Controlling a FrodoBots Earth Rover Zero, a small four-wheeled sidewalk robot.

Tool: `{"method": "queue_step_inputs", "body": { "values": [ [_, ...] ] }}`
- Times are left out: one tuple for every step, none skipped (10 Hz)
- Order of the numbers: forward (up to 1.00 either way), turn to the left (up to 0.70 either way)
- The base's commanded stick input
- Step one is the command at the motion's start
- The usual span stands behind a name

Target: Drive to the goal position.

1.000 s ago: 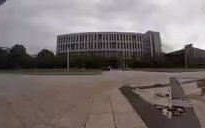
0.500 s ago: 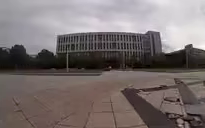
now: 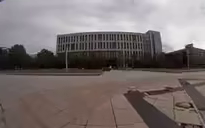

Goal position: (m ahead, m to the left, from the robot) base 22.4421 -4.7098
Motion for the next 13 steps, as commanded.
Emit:
{"method": "queue_step_inputs", "body": {
  "values": [
    [0.70, 0.00],
    [0.70, 0.00],
    [0.70, 0.00],
    [0.70, 0.00],
    [0.70, 0.00],
    [0.70, 0.00],
    [0.70, 0.00],
    [0.70, 0.00],
    [0.70, 0.00],
    [0.70, 0.00],
    [0.70, 0.00],
    [0.70, 0.00],
    [0.70, -0.20]
  ]
}}
